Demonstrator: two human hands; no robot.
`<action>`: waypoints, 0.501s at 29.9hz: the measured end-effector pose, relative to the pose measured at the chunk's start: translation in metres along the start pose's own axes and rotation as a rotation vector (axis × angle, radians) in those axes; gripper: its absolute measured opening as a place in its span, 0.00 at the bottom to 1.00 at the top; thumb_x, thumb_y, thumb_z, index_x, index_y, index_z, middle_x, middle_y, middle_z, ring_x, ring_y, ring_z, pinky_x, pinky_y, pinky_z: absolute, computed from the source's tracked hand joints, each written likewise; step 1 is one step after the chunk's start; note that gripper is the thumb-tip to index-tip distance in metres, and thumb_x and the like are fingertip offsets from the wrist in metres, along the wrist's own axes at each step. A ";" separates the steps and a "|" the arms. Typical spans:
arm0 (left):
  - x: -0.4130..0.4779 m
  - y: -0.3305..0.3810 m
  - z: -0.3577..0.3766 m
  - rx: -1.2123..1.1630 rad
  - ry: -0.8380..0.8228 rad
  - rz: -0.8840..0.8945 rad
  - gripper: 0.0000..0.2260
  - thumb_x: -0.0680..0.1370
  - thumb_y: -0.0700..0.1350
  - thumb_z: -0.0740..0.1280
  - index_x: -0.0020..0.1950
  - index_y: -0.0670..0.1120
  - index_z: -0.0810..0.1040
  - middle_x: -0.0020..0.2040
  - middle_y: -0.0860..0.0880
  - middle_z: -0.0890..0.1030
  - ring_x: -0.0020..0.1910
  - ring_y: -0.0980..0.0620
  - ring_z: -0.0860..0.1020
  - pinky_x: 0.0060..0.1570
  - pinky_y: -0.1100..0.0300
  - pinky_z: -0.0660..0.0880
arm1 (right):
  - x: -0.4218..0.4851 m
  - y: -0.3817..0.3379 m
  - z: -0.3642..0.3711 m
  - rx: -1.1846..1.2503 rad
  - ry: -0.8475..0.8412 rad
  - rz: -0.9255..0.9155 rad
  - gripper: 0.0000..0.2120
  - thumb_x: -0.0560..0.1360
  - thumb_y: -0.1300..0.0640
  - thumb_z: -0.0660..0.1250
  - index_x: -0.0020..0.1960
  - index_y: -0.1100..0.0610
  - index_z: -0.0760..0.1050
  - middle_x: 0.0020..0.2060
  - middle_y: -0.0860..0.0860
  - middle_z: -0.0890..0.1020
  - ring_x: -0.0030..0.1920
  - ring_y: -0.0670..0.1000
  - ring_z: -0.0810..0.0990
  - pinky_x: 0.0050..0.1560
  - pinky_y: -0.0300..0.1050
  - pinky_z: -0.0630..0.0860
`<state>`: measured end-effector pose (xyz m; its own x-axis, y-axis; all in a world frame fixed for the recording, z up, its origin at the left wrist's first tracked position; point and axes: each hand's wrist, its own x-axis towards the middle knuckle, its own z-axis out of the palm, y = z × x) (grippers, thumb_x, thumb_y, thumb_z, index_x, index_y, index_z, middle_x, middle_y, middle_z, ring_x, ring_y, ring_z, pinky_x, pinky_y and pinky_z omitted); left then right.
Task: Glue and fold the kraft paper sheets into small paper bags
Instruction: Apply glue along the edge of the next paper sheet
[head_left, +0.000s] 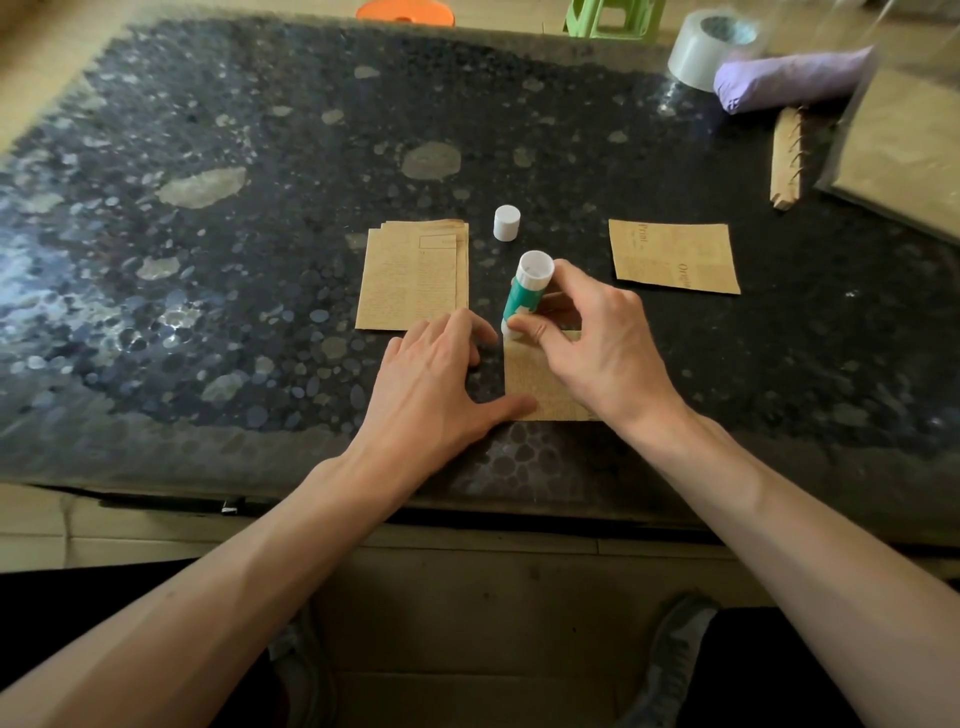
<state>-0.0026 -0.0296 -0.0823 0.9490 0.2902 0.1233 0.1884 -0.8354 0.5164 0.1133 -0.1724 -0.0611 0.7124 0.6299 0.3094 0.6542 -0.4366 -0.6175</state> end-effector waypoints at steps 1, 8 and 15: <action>0.000 -0.001 0.000 0.002 0.000 0.001 0.27 0.67 0.70 0.70 0.58 0.56 0.71 0.47 0.60 0.73 0.51 0.57 0.73 0.52 0.58 0.66 | 0.000 0.000 0.000 0.004 -0.002 -0.002 0.15 0.78 0.52 0.75 0.61 0.57 0.78 0.52 0.47 0.85 0.53 0.44 0.83 0.56 0.37 0.80; 0.002 -0.002 0.001 0.032 -0.003 0.000 0.27 0.68 0.71 0.71 0.59 0.56 0.75 0.48 0.60 0.72 0.51 0.58 0.72 0.53 0.59 0.66 | 0.000 0.005 -0.005 0.187 0.046 0.055 0.14 0.76 0.55 0.77 0.59 0.56 0.80 0.50 0.42 0.85 0.54 0.38 0.83 0.55 0.30 0.77; 0.001 -0.003 0.002 0.031 0.024 0.009 0.26 0.68 0.70 0.72 0.58 0.56 0.75 0.47 0.60 0.72 0.49 0.58 0.72 0.51 0.60 0.66 | -0.001 0.006 -0.022 0.320 -0.025 0.135 0.12 0.78 0.56 0.75 0.60 0.53 0.80 0.49 0.42 0.85 0.53 0.42 0.85 0.56 0.38 0.82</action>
<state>-0.0018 -0.0277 -0.0848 0.9444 0.2935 0.1479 0.1883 -0.8519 0.4887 0.1220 -0.1902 -0.0491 0.7783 0.5971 0.1941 0.4388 -0.2961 -0.8484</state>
